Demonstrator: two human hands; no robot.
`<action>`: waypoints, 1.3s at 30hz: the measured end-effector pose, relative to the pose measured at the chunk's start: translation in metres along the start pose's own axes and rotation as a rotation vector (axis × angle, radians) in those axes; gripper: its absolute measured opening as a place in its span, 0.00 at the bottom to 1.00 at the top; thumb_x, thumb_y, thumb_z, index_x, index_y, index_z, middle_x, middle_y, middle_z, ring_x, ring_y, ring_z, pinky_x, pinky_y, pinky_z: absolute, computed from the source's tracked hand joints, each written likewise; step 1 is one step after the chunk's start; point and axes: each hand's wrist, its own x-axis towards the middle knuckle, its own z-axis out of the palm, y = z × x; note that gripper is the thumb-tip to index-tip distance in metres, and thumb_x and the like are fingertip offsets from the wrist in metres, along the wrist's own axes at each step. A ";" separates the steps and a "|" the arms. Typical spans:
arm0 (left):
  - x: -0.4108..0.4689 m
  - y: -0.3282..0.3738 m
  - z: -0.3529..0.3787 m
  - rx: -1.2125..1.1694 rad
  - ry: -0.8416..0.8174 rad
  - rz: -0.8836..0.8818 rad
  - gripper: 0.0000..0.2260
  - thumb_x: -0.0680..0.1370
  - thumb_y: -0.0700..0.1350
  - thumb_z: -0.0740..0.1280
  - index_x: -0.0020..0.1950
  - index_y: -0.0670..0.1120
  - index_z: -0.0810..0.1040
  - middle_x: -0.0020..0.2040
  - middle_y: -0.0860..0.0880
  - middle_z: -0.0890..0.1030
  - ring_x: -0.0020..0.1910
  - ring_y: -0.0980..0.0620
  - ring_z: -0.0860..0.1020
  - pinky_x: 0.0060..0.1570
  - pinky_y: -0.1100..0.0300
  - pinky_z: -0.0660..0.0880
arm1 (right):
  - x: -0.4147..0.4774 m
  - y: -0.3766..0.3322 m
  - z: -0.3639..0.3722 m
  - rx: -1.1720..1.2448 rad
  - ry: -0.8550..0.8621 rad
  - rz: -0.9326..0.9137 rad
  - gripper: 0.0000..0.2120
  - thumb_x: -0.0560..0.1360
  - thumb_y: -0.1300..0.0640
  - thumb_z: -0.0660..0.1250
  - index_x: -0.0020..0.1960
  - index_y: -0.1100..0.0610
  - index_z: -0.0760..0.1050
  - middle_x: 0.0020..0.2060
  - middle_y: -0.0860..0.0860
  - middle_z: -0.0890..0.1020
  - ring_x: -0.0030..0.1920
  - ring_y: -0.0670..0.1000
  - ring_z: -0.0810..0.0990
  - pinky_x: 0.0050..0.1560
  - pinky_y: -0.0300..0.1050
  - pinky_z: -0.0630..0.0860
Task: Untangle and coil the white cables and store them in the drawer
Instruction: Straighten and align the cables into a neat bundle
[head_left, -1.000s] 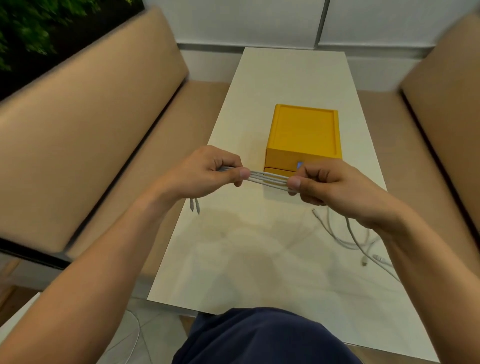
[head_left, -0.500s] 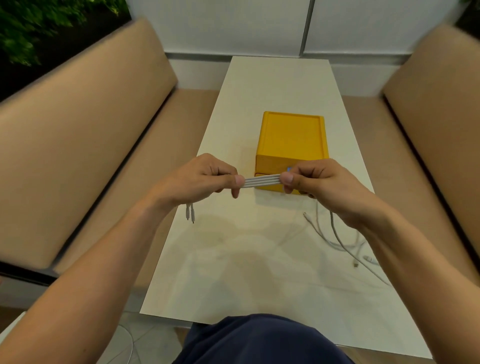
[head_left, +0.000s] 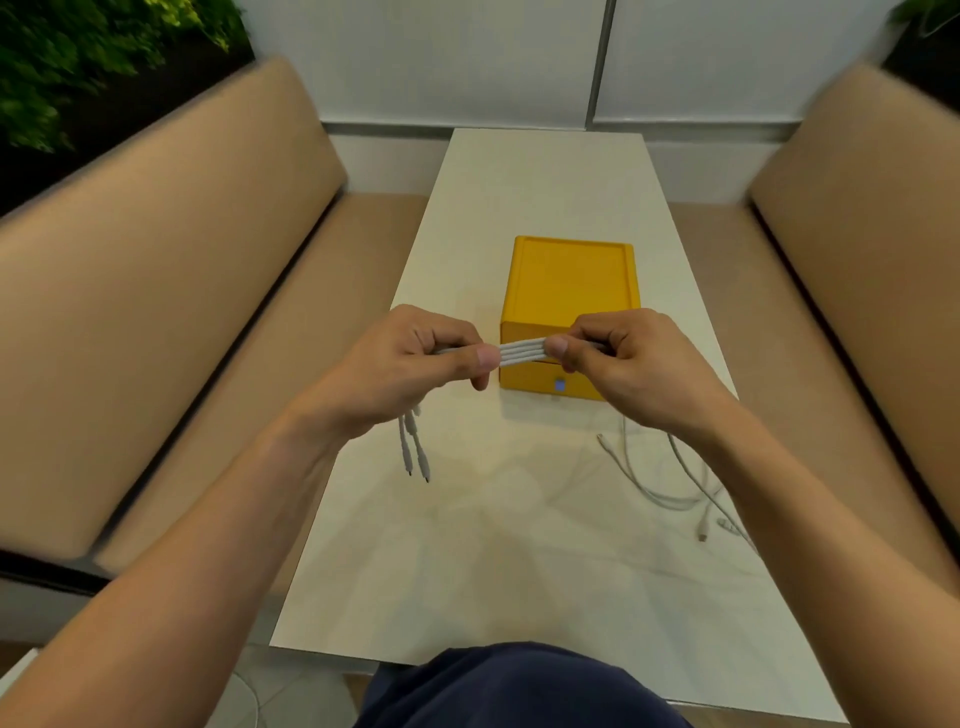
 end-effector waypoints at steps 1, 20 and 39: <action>0.000 -0.001 -0.002 0.016 0.013 -0.007 0.13 0.77 0.56 0.69 0.35 0.53 0.83 0.30 0.44 0.70 0.33 0.55 0.64 0.34 0.65 0.60 | -0.001 0.000 -0.002 0.015 -0.012 -0.007 0.16 0.82 0.45 0.66 0.41 0.53 0.82 0.24 0.43 0.71 0.27 0.45 0.67 0.28 0.37 0.59; 0.002 -0.008 -0.001 0.138 0.150 -0.065 0.21 0.82 0.47 0.68 0.29 0.50 0.70 0.26 0.57 0.62 0.28 0.56 0.61 0.28 0.68 0.57 | -0.006 -0.010 -0.010 0.089 -0.086 -0.071 0.19 0.81 0.44 0.67 0.39 0.56 0.81 0.26 0.49 0.70 0.28 0.46 0.65 0.31 0.44 0.61; 0.001 -0.009 -0.014 -0.176 -0.295 -0.212 0.11 0.82 0.48 0.63 0.53 0.41 0.81 0.42 0.45 0.82 0.37 0.47 0.78 0.46 0.53 0.76 | 0.002 -0.008 -0.002 0.062 -0.093 -0.075 0.17 0.82 0.49 0.67 0.40 0.58 0.81 0.24 0.43 0.69 0.27 0.45 0.66 0.28 0.37 0.61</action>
